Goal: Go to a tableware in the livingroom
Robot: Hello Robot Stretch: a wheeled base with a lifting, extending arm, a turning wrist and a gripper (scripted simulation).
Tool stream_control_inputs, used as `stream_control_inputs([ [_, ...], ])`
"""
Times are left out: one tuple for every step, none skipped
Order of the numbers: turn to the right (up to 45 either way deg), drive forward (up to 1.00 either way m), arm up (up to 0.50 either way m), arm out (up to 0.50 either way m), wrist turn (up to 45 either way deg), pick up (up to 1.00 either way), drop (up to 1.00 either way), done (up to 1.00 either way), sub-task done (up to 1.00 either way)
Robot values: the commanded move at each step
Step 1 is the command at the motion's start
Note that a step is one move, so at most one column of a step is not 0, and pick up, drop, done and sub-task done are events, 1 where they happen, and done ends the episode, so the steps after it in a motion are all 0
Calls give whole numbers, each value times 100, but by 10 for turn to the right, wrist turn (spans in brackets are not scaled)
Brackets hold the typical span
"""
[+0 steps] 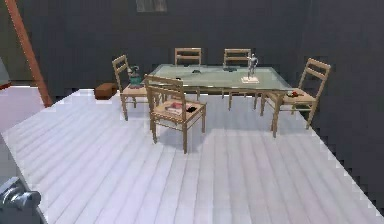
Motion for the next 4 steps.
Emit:
stream_control_inputs([
  [0, 100, 0, 0, 0, 0, 0, 0, 0],
  [-450, 0, 0, 0, 0, 0, 0, 0, 0],
  [-330, 0, 0, 0, 0, 0, 0, 0, 0],
  [0, 30, 0, 0, 0, 0, 0, 0, 0],
])
